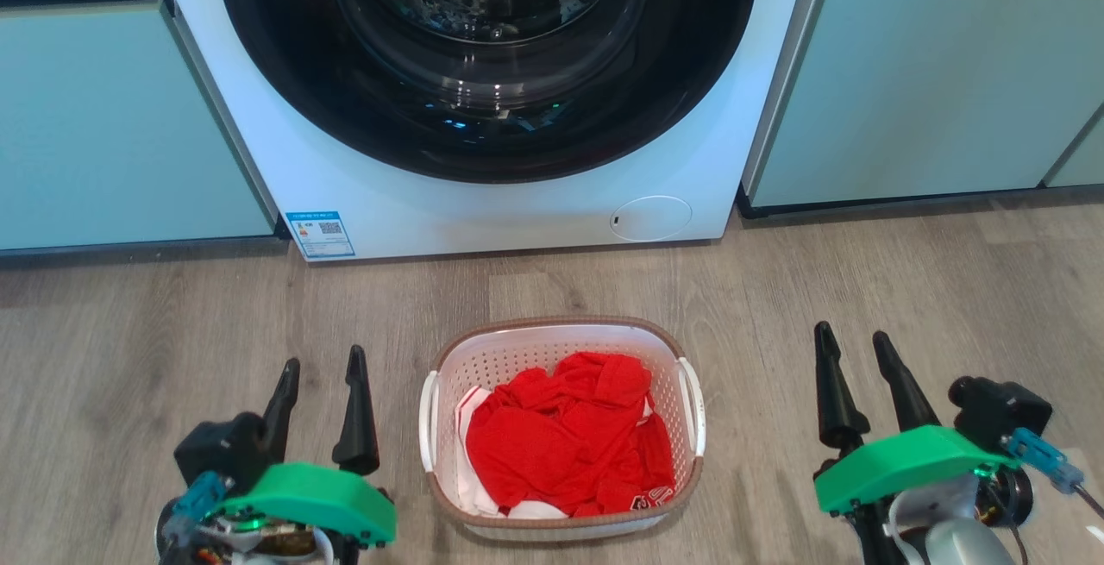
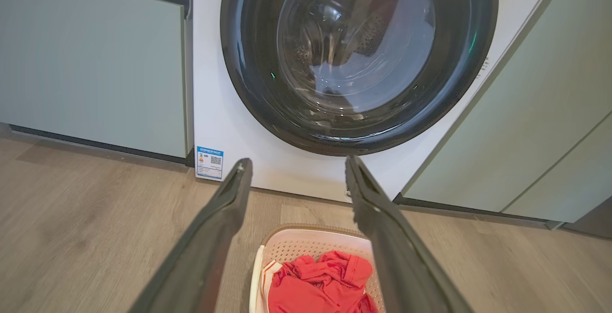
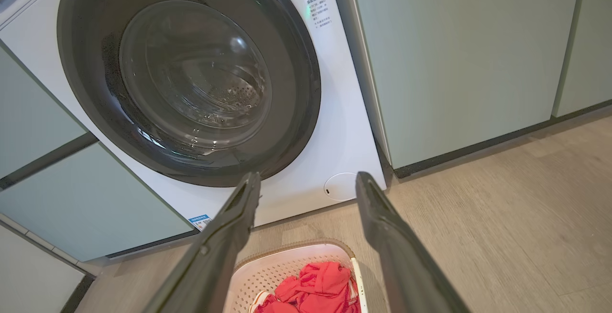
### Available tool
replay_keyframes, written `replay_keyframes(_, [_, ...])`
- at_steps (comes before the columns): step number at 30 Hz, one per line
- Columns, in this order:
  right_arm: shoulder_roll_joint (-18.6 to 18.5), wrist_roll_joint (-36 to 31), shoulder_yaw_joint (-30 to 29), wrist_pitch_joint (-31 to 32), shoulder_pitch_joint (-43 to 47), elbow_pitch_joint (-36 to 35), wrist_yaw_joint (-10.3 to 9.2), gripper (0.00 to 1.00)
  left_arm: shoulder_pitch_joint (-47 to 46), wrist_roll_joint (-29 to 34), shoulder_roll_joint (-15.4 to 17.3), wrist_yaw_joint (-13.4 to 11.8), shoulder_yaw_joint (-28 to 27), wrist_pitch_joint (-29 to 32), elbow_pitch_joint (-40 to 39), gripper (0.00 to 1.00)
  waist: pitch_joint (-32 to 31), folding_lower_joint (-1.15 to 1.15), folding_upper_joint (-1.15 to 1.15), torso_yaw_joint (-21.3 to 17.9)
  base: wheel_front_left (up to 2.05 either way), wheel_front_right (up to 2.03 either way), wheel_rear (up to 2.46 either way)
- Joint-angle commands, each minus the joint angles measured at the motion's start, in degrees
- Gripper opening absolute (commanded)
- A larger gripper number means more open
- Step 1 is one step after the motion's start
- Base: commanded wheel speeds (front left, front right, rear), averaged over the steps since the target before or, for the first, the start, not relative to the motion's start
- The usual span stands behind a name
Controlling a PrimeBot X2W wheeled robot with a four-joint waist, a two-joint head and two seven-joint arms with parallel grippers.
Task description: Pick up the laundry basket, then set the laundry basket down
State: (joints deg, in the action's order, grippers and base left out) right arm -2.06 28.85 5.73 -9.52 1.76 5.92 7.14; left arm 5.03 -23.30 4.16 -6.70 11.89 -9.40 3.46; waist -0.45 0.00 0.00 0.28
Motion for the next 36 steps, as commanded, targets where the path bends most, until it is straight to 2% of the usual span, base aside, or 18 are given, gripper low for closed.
replay_keyframes(1, [-0.63,-2.27,1.45,-1.07,-1.18,-2.63,0.28,1.0,-1.24,2.37,0.69,-0.69,-1.18,-1.17,-2.51,1.0,-0.02,0.0,0.0,0.0,0.0,0.0,0.0])
replay_keyframes(28, [-0.81,-19.16,4.58,-5.43,-0.64,-5.57,0.35,1.0,0.44,20.3,0.03,-2.45,0.57,-5.55,-4.69,1.0,0.22,0.0,0.0,-0.05,0.0,0.0,0.0])
replay_keyframes(36, [-0.82,-19.42,4.4,-5.48,-0.64,-5.45,0.35,1.0,0.57,19.99,-0.39,-1.87,-0.08,-5.6,-3.82,1.0,0.31,0.0,0.0,-0.03,0.0,0.0,0.0])
